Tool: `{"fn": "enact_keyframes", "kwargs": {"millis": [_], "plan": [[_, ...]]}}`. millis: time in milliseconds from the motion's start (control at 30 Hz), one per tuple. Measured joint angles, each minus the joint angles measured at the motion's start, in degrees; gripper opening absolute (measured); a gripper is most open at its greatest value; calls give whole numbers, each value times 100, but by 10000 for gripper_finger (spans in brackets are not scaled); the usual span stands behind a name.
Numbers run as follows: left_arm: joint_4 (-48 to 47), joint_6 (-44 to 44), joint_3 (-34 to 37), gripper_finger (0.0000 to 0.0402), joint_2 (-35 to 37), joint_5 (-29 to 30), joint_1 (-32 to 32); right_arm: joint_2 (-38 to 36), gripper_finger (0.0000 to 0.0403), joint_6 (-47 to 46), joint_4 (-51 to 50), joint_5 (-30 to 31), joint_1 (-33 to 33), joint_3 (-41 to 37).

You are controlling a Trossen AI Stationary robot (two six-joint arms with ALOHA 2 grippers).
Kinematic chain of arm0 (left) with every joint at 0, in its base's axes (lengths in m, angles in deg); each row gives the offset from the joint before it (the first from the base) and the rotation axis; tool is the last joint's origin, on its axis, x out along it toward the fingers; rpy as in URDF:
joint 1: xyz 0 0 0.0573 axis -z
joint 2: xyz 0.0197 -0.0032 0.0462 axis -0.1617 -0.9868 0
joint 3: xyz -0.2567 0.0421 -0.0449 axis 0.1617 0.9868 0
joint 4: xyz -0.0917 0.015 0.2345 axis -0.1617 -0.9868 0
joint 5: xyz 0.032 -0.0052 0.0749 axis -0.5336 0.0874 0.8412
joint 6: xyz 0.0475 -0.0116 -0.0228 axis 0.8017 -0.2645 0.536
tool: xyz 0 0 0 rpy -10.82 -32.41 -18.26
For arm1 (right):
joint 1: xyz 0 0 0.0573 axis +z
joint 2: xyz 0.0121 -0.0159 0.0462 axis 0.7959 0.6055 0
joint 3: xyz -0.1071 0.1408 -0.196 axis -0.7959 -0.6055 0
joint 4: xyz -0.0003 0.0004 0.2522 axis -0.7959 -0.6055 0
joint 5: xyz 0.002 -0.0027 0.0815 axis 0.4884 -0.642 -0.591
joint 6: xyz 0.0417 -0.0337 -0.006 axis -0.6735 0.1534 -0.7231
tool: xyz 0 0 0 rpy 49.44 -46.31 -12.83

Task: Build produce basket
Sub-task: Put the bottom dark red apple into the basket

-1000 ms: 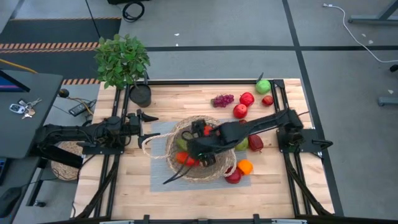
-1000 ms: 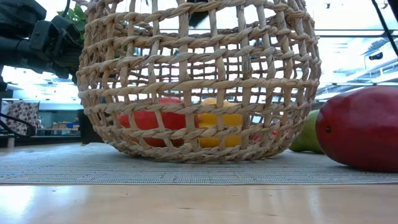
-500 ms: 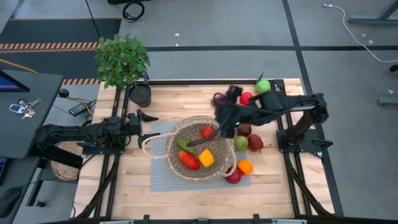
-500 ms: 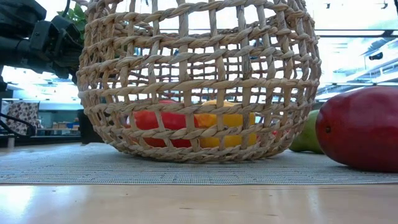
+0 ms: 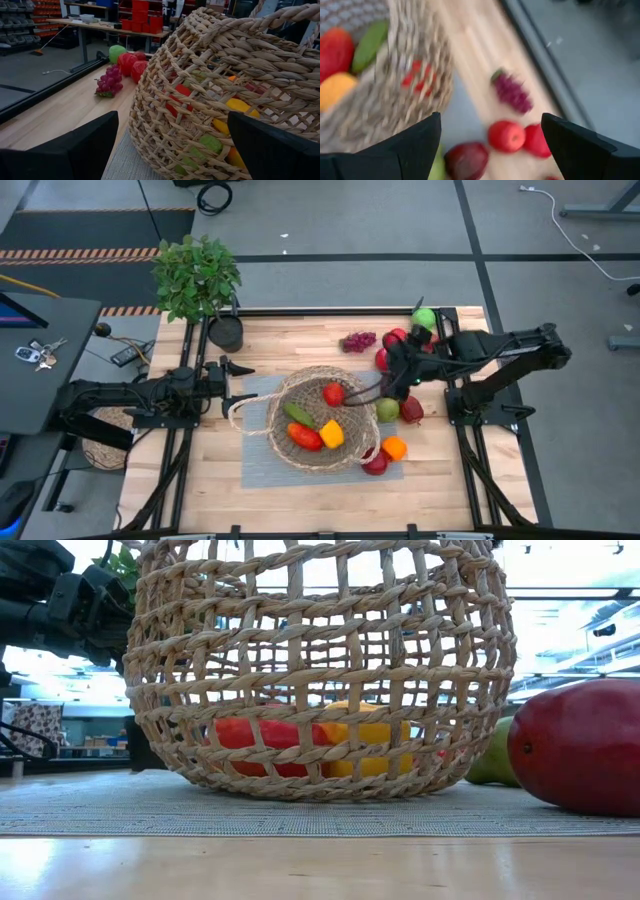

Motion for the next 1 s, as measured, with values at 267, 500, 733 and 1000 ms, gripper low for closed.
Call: {"fn": "enact_keyframes", "kwargs": {"millis": [267,500,733,1000], "plan": [[0,2,0,382,0,0,0,-681,348,-1760,475,-303,529,-1848],[0,-2,0,382,0,-1,-2,-820,348,-3760,681,-299,1249,-3154],[0,2,0,382,-2,-1,0,-806,348,-5351,854,37,1815,-4015],[0,3,0,382,0,-2,0,-804,348,-6180,2045,374,2033,-5064]]}}
